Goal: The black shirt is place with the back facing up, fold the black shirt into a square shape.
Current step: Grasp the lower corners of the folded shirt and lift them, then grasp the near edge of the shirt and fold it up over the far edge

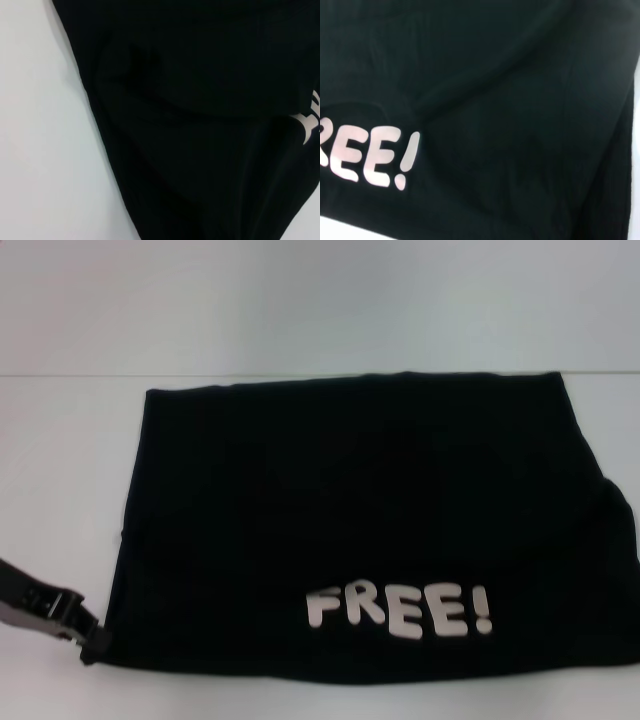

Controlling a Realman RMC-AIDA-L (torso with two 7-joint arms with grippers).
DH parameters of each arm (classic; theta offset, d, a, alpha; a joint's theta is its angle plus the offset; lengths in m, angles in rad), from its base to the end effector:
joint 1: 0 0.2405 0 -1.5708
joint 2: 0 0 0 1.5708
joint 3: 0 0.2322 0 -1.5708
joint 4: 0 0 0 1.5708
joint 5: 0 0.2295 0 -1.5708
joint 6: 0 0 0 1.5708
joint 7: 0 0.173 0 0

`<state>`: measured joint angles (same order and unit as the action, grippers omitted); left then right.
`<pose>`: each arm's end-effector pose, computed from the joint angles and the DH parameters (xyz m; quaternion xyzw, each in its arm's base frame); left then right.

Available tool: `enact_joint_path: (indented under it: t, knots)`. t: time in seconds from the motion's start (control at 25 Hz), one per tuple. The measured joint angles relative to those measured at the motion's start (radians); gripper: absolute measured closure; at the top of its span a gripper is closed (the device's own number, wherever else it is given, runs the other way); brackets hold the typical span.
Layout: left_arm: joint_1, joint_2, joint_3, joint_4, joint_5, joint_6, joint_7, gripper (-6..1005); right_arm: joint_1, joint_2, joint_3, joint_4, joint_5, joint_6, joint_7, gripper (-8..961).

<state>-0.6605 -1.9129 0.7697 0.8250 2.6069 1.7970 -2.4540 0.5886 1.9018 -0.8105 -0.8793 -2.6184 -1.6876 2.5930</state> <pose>-0.2847 0.3360 0.0553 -0.7955 -0.5966 0.0938 0.0495 0.3138 0.3384 0.0688 -0.7424 0.6500 -0.0981 0.1292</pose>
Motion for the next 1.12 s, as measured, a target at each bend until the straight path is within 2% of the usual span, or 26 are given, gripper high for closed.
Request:
enact_joint_path:
  t: [0.2,0.44,0.64,0.76,0.88,1.0,1.12]
  knots:
    - [0.030,-0.004,0.003,0.043,0.008,0.094,0.015,966,-0.011,0.009,0.005,-0.001,-0.056,-0.074,-0.012,891]
    - [0.033,-0.010,0.010,0.041,0.017,0.157,0.052,966,-0.024,0.018,0.025,-0.002,-0.059,-0.146,-0.048,891]
    - [0.023,-0.009,-0.025,0.041,0.004,0.159,0.080,966,-0.009,0.013,0.193,-0.003,-0.021,-0.196,-0.135,891]
    - [-0.002,0.002,-0.104,0.032,-0.005,0.167,0.121,967,0.006,-0.007,0.273,-0.001,0.031,-0.217,-0.174,891]
    - [-0.034,0.023,-0.168,-0.002,-0.014,0.151,0.133,966,0.016,-0.034,0.318,0.009,0.070,-0.193,-0.179,890]
    - [-0.073,0.049,-0.216,-0.053,-0.016,0.091,0.118,966,0.029,-0.055,0.365,0.015,0.096,-0.145,-0.173,890]
    - [-0.101,0.062,-0.225,-0.083,-0.015,0.011,0.076,966,0.046,-0.069,0.407,0.021,0.111,-0.072,-0.157,890]
